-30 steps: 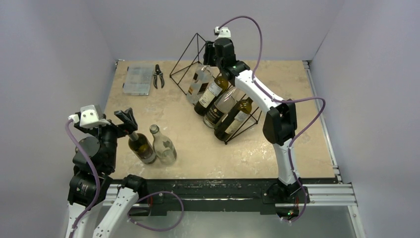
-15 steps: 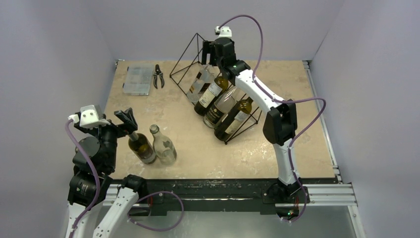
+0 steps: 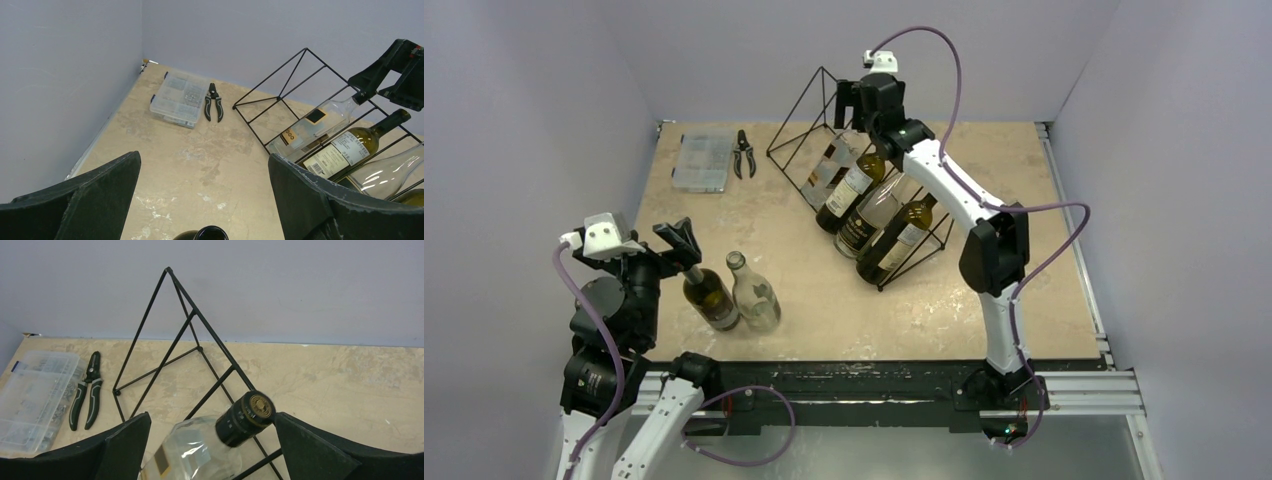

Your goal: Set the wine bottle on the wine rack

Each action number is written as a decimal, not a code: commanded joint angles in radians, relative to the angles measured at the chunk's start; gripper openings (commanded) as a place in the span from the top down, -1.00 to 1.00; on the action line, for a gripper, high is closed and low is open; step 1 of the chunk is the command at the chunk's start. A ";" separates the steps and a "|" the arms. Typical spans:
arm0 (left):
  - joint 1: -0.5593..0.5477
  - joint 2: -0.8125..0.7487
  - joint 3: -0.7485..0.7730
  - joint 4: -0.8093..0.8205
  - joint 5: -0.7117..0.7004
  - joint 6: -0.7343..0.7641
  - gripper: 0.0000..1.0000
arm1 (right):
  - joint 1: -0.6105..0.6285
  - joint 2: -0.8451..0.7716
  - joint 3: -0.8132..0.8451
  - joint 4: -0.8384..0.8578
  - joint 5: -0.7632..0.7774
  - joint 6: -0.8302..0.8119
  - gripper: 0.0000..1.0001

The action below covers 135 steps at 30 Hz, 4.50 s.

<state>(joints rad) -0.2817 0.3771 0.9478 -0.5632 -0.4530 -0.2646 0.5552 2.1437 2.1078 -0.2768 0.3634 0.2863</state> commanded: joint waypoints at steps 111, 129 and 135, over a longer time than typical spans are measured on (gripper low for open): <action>0.044 0.004 0.024 0.009 0.013 -0.017 -1.00 | 0.815 -0.281 -0.706 0.619 0.150 -0.118 0.05; 0.044 -0.001 0.020 0.012 0.013 -0.016 -1.00 | 0.813 -0.445 -0.785 0.723 0.111 -0.115 1.00; 0.047 -0.002 0.029 0.006 0.023 -0.021 -1.00 | 0.799 -0.477 -0.769 0.725 0.111 -0.114 1.00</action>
<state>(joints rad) -0.2432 0.3786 0.9482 -0.5648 -0.4450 -0.2707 1.3659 1.7962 1.2953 0.2905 0.4713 0.1764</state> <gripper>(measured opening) 0.998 0.590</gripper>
